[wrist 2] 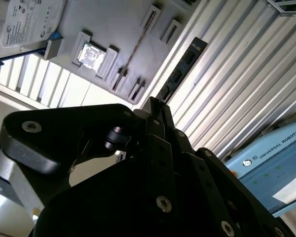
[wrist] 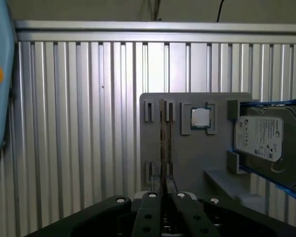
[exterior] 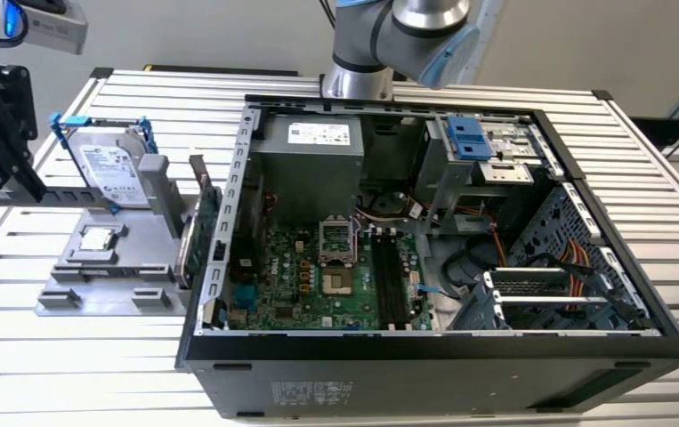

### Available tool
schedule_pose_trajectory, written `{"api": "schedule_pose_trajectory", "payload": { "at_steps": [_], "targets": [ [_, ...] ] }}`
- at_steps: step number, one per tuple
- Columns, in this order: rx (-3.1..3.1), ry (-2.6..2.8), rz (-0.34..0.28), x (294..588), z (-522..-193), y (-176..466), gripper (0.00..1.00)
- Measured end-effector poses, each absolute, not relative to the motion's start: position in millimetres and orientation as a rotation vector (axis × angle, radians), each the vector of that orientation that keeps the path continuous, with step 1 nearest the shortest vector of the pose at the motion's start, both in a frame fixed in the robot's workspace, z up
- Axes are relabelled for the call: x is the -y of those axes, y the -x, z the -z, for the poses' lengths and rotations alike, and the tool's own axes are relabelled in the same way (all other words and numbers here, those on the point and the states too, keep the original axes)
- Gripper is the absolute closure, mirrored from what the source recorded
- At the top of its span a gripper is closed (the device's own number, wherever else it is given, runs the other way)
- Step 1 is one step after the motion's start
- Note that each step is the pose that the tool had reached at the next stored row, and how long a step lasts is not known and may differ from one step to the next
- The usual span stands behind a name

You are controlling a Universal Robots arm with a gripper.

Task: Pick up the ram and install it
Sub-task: 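Pick up the ram and move it above insertion slot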

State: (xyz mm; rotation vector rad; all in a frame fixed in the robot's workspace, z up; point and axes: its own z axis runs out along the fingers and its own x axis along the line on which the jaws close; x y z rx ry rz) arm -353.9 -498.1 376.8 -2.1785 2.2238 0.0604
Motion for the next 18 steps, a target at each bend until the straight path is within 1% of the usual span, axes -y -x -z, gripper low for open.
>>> {"api": "schedule_pose_trajectory", "payload": {
  "at_steps": [18],
  "targets": [
    [-2.224, 2.178, -0.06, 498, -390, 354, 1.0]
  ]
}}
